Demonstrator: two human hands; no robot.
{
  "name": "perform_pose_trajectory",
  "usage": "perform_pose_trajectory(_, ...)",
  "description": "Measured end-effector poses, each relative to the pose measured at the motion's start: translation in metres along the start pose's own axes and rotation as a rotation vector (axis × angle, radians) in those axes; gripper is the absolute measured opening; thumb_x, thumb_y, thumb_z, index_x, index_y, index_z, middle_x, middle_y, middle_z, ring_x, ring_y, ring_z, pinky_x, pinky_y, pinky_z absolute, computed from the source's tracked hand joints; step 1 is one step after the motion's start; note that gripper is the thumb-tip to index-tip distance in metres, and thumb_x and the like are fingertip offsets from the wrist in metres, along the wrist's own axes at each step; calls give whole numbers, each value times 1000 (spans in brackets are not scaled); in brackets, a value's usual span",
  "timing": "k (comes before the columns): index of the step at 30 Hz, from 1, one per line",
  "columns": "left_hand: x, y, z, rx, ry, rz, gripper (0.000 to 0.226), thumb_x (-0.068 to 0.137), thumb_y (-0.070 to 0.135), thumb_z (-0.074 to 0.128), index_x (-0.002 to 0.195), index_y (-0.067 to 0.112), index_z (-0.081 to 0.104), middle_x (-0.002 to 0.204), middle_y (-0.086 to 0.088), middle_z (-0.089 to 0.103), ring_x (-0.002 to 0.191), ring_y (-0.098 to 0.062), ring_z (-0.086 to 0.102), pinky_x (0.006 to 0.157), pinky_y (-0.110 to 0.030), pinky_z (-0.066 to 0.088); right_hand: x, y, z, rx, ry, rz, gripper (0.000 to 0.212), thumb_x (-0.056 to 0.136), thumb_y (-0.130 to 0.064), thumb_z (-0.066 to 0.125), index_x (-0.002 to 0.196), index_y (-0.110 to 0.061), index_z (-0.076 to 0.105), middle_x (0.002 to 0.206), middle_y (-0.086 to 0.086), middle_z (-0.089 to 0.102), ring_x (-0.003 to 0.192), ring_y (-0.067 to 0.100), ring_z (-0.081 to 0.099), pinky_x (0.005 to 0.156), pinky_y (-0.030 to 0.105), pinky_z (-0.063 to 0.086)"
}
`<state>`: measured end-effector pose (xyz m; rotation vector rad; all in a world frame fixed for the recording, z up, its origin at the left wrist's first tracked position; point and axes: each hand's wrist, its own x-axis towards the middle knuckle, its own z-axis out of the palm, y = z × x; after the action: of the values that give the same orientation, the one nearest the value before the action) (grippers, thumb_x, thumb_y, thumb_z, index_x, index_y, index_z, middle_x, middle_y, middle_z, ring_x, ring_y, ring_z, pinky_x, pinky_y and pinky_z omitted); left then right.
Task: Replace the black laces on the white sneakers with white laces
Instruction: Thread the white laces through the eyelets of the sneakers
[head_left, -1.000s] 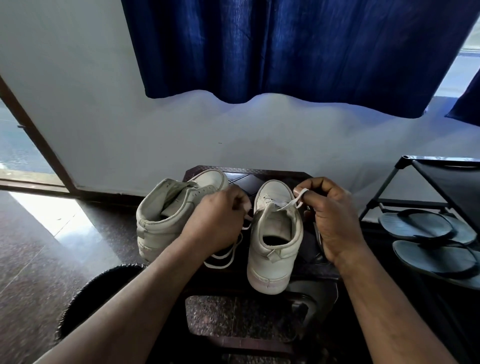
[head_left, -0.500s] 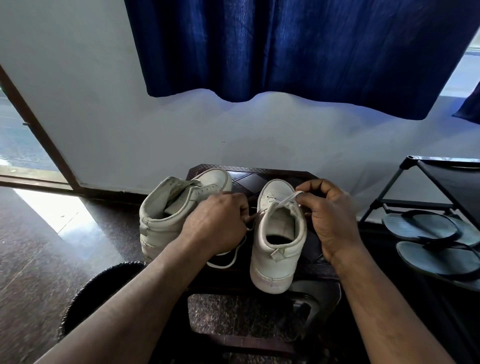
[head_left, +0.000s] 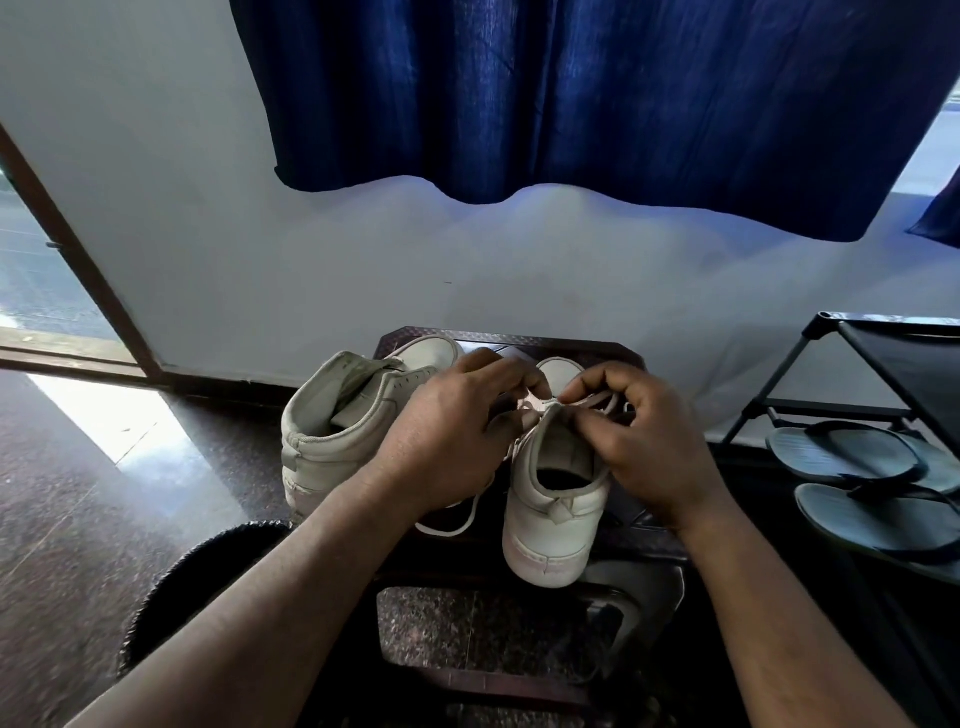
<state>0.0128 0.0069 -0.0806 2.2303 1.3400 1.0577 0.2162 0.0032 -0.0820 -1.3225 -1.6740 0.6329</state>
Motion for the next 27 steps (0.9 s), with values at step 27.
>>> perform_pose_trajectory(27,11,3,3,-437,-177,-636,27,96,22,72,71,21,61,51,15,52,43,1,45,39,-10,34,0,8,1,167,-44,127,13,82,-15,80,88,-24,73,88,-13,73,84,8,67,78,31,52)
